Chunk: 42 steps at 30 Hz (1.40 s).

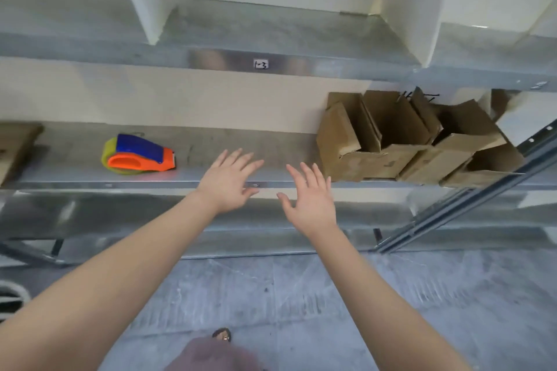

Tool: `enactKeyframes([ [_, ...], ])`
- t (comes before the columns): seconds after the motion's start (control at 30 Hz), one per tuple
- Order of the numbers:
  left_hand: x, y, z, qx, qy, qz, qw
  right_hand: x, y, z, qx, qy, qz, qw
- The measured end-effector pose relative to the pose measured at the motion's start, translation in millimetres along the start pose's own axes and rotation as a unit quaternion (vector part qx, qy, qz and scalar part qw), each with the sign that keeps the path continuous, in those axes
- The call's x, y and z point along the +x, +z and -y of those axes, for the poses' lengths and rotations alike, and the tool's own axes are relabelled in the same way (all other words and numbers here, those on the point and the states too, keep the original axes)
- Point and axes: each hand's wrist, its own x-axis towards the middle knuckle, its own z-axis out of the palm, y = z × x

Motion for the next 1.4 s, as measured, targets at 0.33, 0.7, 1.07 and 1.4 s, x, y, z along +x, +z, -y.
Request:
enactKeyframes([
  [0.33,-156,-6,216,-0.008,-0.104,-0.034,0.994,21,82,244,0.018,-0.093,0.064,0.993],
  [0.7,-302,-11,472,-0.016,-0.218,-0.027,0.975,69,187,509,0.043,-0.173,0.103,0.979],
  [1.07,-342,30,664,-0.119,-0.336,0.053,0.933,174,270,591,0.077,-0.120,0.187,0.972],
  [1.4,-310,73,736,-0.339,-0.452,0.084,0.821,199,317,616,0.198,0.019,0.208,0.958],
])
